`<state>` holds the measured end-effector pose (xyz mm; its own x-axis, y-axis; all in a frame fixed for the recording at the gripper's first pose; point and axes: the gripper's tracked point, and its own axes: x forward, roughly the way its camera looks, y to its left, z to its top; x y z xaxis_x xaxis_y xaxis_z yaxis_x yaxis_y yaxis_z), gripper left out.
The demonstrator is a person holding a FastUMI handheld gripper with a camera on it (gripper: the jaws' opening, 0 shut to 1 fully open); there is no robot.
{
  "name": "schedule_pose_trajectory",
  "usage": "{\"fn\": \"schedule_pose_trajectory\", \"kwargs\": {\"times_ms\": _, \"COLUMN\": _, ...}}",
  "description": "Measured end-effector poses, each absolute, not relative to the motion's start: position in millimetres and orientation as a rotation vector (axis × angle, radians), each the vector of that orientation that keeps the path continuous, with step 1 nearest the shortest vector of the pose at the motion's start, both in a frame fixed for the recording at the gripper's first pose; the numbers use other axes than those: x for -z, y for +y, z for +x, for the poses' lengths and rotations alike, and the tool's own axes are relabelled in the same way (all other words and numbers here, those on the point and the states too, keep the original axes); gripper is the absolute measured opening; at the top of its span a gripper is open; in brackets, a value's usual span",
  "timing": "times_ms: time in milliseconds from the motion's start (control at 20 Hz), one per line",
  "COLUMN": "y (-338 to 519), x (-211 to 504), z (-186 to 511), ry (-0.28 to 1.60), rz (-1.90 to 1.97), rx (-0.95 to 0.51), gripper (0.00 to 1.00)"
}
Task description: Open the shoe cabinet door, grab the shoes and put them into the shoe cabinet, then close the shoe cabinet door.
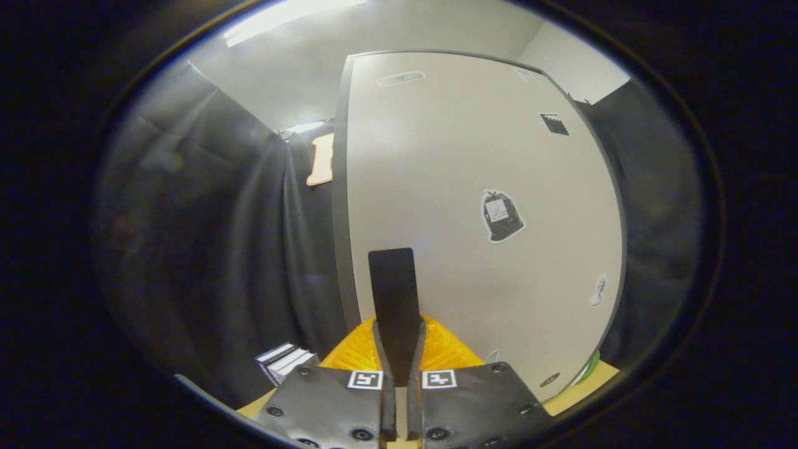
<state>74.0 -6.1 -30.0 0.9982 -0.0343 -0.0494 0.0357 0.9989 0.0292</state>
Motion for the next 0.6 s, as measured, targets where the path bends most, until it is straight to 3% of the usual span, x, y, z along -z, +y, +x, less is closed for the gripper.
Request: {"fn": "schedule_pose_trajectory", "kwargs": {"times_ms": 600, "y": -14, "x": 24, "z": 25, "ry": 0.066, "rz": 0.057, "rx": 0.036, "gripper": 0.08}}
